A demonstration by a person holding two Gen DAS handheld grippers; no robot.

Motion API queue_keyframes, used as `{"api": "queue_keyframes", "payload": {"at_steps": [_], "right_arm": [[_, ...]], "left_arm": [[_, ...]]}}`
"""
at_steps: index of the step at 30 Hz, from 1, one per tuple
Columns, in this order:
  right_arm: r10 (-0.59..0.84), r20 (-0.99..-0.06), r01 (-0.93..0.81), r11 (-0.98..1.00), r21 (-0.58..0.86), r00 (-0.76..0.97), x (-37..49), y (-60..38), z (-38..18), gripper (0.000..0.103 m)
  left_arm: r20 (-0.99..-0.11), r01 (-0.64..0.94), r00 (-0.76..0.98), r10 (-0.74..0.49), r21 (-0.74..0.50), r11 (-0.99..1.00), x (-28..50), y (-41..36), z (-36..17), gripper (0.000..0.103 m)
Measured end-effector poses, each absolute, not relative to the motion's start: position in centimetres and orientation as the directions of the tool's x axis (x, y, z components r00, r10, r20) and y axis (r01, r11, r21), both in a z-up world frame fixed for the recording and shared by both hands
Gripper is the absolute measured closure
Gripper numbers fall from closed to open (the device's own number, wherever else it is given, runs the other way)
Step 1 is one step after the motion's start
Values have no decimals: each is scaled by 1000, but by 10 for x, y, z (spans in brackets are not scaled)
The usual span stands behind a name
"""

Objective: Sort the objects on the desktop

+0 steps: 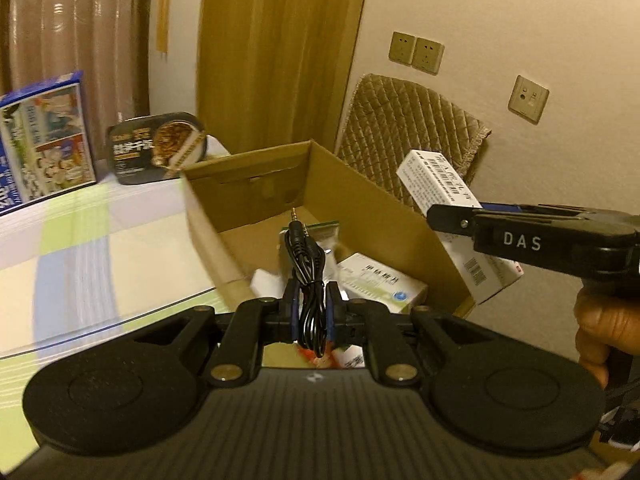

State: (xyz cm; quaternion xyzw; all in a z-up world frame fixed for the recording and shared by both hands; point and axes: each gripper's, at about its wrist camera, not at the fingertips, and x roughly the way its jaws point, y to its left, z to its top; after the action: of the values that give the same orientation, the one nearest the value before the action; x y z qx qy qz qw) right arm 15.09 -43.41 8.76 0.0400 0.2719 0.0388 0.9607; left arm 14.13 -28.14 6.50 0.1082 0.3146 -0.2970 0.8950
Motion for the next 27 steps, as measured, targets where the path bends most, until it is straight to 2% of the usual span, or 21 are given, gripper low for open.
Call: {"api": "queue_keyframes", "payload": {"at_steps": [5,8,14,17,18,20,21,22,27], "right_arm": [[103,-522,-52,992,111,847,161,-443,83,68],[113,-528,-60,991,117,841,165,-444,79,68],[133,-541,-71,988,135,830,171,-442,72,68],[158,-556,-94,985,142,816,178,-439,70,67],[174,-558,-109,983,147,812,181,-438,69,67],[176,-550,-115,983,143,816,184,-438,70,51],[174,-540,-114,983,143,823,183,-439,71,44],[178,-530,-116,982,148,829,181,-440,73,43],[161,-537,-80,982,171,828,169,-451,73,37]], "left_arm": [[-608,598,642,-467,16,801,155,-303,61,93],[-604,594,650,-461,26,804,159,-307,62,86],[-606,560,668,-432,28,828,158,-293,64,86],[-606,548,674,-422,27,836,157,-287,64,81],[-605,544,677,-418,29,839,156,-285,64,78],[-605,537,681,-413,29,843,156,-282,64,77],[-607,534,680,-411,27,845,156,-281,64,74],[-609,531,680,-408,27,847,156,-280,64,71],[-591,513,708,-386,54,857,147,-275,64,41]]}}
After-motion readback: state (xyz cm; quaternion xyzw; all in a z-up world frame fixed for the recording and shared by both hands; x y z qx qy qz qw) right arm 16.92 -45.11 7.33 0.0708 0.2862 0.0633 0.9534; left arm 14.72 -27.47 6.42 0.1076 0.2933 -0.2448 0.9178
